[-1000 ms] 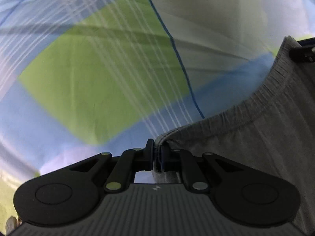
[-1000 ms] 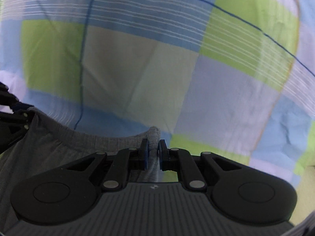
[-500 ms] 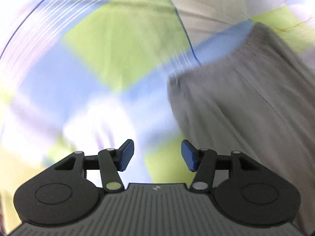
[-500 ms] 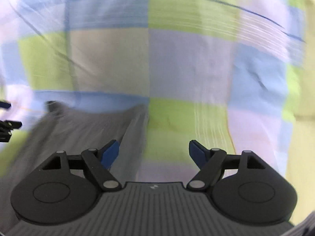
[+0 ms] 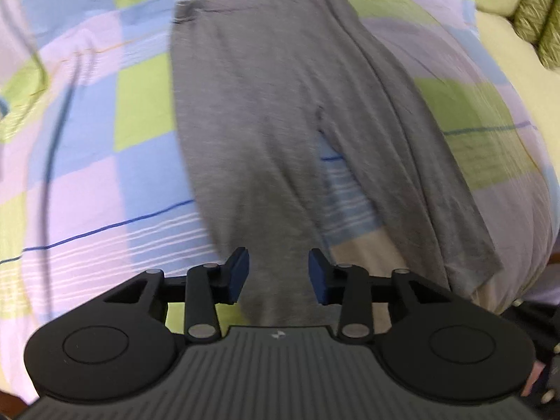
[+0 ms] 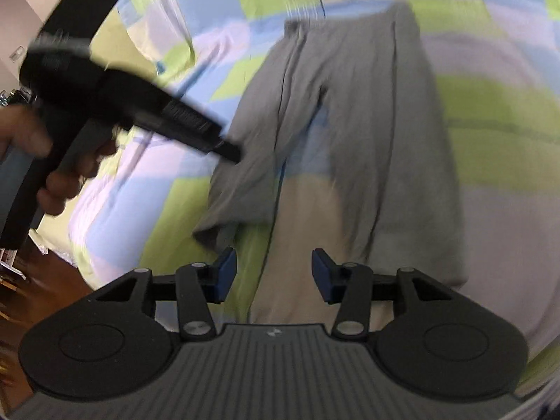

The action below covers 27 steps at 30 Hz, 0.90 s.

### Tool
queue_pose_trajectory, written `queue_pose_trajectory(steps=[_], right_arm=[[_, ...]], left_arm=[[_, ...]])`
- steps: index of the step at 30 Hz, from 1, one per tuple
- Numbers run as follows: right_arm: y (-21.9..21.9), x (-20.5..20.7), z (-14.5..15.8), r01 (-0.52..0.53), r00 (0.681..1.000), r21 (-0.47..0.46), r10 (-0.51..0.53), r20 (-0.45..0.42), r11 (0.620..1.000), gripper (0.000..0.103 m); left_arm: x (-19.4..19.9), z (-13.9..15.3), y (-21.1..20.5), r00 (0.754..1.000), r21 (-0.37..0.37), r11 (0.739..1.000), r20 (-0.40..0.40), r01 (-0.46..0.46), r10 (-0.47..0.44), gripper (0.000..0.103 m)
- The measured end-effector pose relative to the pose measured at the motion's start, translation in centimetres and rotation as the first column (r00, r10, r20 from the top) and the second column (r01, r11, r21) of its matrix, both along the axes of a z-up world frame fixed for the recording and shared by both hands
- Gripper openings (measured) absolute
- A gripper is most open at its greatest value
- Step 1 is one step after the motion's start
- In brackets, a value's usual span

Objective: Fold clothes
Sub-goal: 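Open both grippers and release the grey pants flat on the blanket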

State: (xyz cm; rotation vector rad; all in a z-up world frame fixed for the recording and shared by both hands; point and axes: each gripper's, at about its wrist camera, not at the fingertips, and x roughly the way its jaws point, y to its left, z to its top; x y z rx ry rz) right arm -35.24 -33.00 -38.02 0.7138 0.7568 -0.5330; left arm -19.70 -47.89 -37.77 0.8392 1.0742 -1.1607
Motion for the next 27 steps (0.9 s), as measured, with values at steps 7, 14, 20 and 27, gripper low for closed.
queue_pose_trajectory(steps=[7, 14, 20, 27], right_arm=[[0.9, 0.2, -1.5, 0.21, 0.96, 0.098, -0.224, 0.168, 0.973, 0.044], [0.5, 1.3, -5.1, 0.432, 0.819, 0.309, -0.512, 0.26, 0.847, 0.032], [1.5, 5.1, -2.7, 0.39, 0.876, 0.112, -0.406, 0.262, 0.914, 0.001], [8.0, 16.3, 0.4, -0.049, 0.988, -0.243, 0.083, 0.132, 0.969, 0.001]], left_arm=[[1.8, 0.0, 0.9, 0.999, -0.006, 0.999, -0.022, 0.032, -0.032, 0.044], [4.5, 0.6, 2.3, 0.999, 0.001, 0.999, 0.017, 0.043, -0.043, 0.044], [6.6, 2.5, 5.0, 0.999, -0.019, 1.0, 0.041, 0.005, -0.004, 0.044], [13.4, 5.2, 9.6, 0.992, -0.026, 0.996, 0.086, -0.087, 0.089, 0.046]])
